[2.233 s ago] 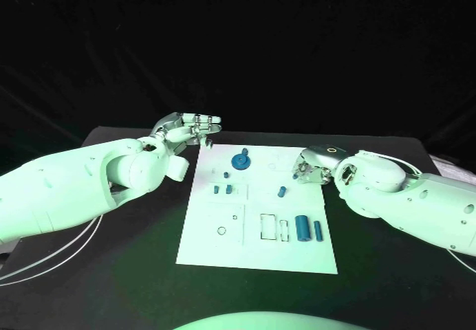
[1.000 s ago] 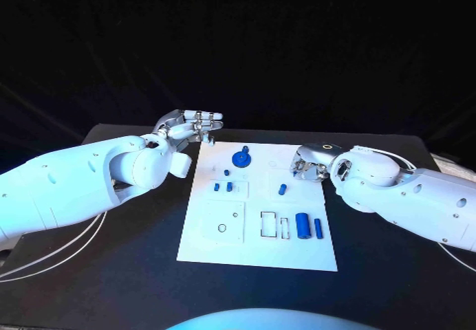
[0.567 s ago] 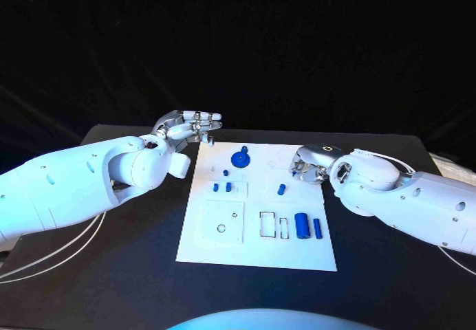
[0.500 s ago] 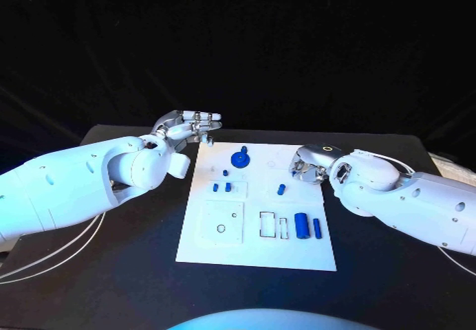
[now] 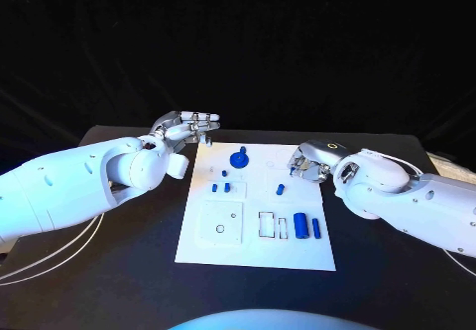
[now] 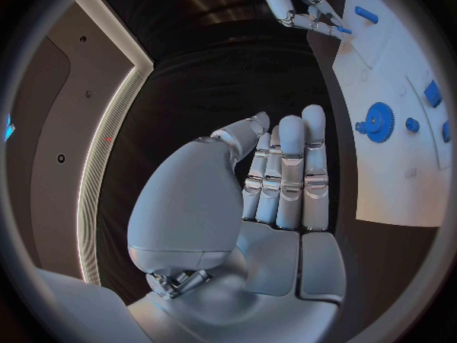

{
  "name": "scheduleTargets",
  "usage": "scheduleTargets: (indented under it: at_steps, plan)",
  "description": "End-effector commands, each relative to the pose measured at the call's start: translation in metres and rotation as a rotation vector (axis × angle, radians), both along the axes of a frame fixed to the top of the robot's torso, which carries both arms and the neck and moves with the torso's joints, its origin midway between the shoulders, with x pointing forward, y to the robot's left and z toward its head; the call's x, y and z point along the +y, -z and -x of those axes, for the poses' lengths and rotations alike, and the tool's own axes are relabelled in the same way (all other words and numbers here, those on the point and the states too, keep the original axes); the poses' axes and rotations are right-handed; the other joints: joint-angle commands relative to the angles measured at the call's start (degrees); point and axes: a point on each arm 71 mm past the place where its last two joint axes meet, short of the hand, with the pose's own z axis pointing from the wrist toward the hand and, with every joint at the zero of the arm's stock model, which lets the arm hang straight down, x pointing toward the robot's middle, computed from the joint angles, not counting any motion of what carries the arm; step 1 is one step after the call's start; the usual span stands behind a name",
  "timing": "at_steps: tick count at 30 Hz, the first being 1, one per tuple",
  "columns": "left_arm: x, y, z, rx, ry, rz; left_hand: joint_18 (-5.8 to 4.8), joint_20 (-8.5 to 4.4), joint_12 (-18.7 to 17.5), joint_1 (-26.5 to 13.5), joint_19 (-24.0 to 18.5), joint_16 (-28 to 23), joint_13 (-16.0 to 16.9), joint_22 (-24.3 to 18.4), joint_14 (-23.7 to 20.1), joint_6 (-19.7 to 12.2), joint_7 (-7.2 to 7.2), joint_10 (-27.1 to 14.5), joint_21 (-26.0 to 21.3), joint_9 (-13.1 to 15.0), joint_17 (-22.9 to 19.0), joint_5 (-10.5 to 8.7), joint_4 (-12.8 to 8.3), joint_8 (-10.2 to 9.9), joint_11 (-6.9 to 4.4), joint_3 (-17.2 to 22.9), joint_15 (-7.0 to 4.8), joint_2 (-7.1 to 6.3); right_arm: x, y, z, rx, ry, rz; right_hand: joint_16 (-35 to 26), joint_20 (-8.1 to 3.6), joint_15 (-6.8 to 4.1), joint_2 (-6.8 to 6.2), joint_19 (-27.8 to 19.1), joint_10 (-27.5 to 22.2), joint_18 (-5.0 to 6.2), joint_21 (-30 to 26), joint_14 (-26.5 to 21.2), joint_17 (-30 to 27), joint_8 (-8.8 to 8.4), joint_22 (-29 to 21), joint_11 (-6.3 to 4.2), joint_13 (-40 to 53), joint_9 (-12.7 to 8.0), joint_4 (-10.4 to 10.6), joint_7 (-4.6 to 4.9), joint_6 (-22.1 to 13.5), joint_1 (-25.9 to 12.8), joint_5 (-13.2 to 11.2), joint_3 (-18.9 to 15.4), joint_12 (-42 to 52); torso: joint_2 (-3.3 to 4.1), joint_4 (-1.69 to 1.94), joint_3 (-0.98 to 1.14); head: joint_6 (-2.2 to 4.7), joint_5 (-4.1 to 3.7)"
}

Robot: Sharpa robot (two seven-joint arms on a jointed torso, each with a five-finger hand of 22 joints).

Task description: Assemble the parts on the task board

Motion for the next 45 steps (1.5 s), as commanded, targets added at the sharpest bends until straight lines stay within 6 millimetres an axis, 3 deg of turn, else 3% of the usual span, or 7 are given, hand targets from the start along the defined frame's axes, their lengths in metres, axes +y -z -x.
scheduleTargets:
  at_steps: [1,7,14,19,29,34,45]
  plan:
    - [-0.001,-0.001,0.0,-0.003,0.004,0.005,0.61,0.07,0.4,-0.4,-0.3,-0.2,-0.1,0.0,-0.2,-0.4,0.1,-0.4,-0.3,-0.1,-0.1,-0.3,0.0,-0.1,0.02,-0.3,0.2,0.21,0.003,-0.006,0.005,-0.008,0.0,-0.053,0.2,0.02,-0.35,-0.14,0.4,0.5,-0.6,0.4,2.2,-0.1,0.21,0.1,0.07,0.1,0.1,0.0,0.17,0.4,-0.4,0.1,0.5,-0.1,0.04,0.04,-0.04,-0.06,-0.05]
    - [-0.001,0.0,0.001,-0.002,0.008,0.007,0.62,0.1,0.4,-0.3,-0.3,-0.2,-0.1,-0.1,-0.3,-0.6,0.15,-0.7,-0.4,-0.1,-0.1,-0.31,-0.1,-0.2,0.07,-0.5,0.23,0.2,0.025,-0.018,0.024,0.007,-0.06,-0.133,0.2,0.09,-0.36,-0.36,0.4,0.5,-0.6,0.4,2.2,-0.2,0.18,0.1,0.16,0.1,0.1,0.0,0.29,0.4,-0.5,0.1,0.9,-0.1,0.12,-0.08,0.04,0.31,0.06]
    - [-0.002,0.001,0.002,-0.002,0.013,0.01,0.63,0.11,0.4,-0.3,-0.3,-0.2,-0.1,-0.1,-0.3,-0.6,0.16,-0.7,-0.5,-0.1,-0.1,-0.31,-0.1,-0.2,0.08,-0.5,0.23,0.22,0.053,-0.024,0.041,0.011,-0.134,-0.185,0.3,0.15,-0.31,-0.57,0.5,0.4,-0.61,0.5,2.2,-0.1,0.12,0.2,0.26,0.0,0.1,0.1,0.43,0.3,-0.7,0.2,1.5,-0.2,0.01,0.23,-0.13,0.15,0.28]
    - [-0.005,0.002,0.002,-0.001,0.018,0.013,0.63,0.11,0.4,-0.3,-0.3,-0.2,-0.1,-0.1,-0.3,-0.6,0.16,-0.7,-0.5,-0.1,-0.1,-0.31,-0.1,-0.2,0.08,-0.5,0.23,0.22,0.074,-0.023,0.05,0.022,-0.193,-0.191,0.3,0.16,-0.29,-0.6,0.5,0.3,-0.61,0.5,2.2,-0.2,0.11,0.2,0.28,0.0,0.1,0.1,0.45,0.3,-0.7,0.2,1.7,-0.2,0.09,0.04,-0.16,0.51,0.71]
    - [-0.01,0.005,0.003,0.001,0.026,0.021,0.63,0.12,0.4,-0.3,-0.3,-0.2,-0.1,-0.2,-0.3,-0.7,0.16,-0.7,-0.5,-0.1,-0.2,-0.31,-0.1,-0.2,0.08,-0.5,0.24,0.25,0.104,0.002,0.065,0.078,-0.277,-0.16,0.2,0.2,-0.27,-0.74,0.4,0.4,-0.56,0.4,2.1,-0.3,0.14,0.0,0.29,0.1,0.1,0.1,0.47,0.3,-0.9,0.2,2.0,-0.2,0.12,0.1,-0.06,0.03,1.34]
    - [-0.012,0.005,0.004,0.002,0.033,0.024,0.64,0.13,0.5,-0.2,-0.3,-0.2,-0.1,-0.2,-0.3,-0.7,0.16,-0.8,-0.5,-0.1,-0.2,-0.29,-0.2,-0.2,0.08,-0.6,0.24,0.37,0.11,0.018,0.067,0.106,-0.266,-0.141,0.4,0.22,-0.24,-0.92,0.4,0.3,-0.56,0.4,2.2,-0.1,0.11,0.0,0.35,0.0,0.1,0.2,0.51,0.3,-1.1,0.2,2.2,-0.2,0.12,0.04,-0.01,-0.72,1.94]
    - [-0.013,0.006,0.004,0.009,0.035,0.032,0.64,0.13,0.5,-0.2,-0.3,-0.2,-0.1,-0.2,-0.3,-0.7,0.16,-0.8,-0.5,-0.1,-0.2,-0.29,-0.2,-0.2,0.08,-0.6,0.24,0.37,0.12,0.034,0.069,0.149,-0.259,-0.113,0.5,0.26,-0.21,-1.13,0.4,0.2,-0.57,0.5,2.2,-0.1,0.12,0.1,0.36,0.1,0.1,0.3,0.52,0.2,-1.3,0.2,2.3,-0.2,0.1,-0.01,-0.03,-1.0,1.94]
